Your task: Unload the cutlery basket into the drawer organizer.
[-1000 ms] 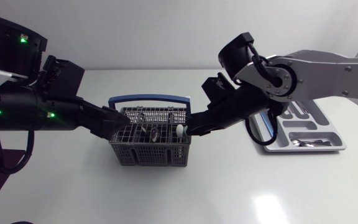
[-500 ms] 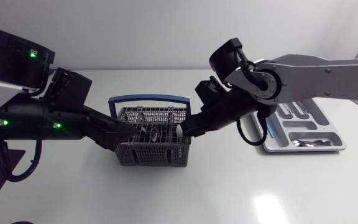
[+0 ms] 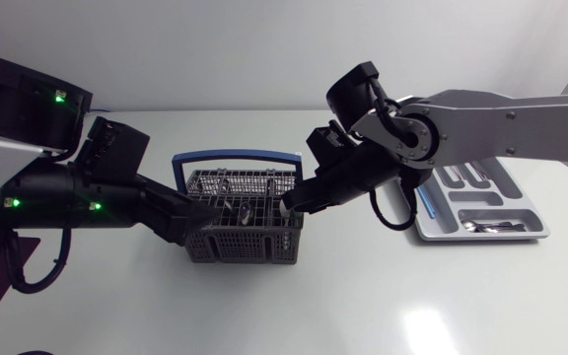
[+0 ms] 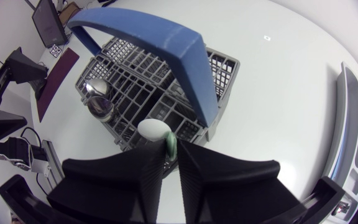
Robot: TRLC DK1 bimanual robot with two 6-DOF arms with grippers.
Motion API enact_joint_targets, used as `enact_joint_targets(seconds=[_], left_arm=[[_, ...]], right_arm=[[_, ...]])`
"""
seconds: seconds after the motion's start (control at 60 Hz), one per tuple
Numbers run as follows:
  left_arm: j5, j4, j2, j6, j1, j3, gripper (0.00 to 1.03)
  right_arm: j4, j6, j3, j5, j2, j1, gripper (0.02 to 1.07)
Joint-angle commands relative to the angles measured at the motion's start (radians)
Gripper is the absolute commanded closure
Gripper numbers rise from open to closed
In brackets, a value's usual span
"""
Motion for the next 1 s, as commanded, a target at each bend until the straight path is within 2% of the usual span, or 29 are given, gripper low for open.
enact_joint_targets(seconds=[0.0, 0.467, 0.65, 0.983], left_arm=[[0.015, 0.007, 0.012, 0.015, -0.008, -0.028, 0.08], [0.015, 0.007, 0.012, 0.012, -0.020, -0.019, 0.08], [0.017, 0.006, 0.009, 0.012, -0.022, -0.027, 0.08], [0.026, -0.014, -0.011, 0.011, -0.019, -0.019, 0.08]], right_arm=[[0.005, 0.011, 0.009, 0.004, 0.019, 0.012, 0.99], [0.008, 0.009, 0.003, -0.041, -0.113, 0.002, 1.01], [-0.049, 0.012, 0.040, -0.111, -0.194, -0.024, 1.01], [-0.138, 0.041, 0.071, -0.165, -0.376, -0.064, 1.01]])
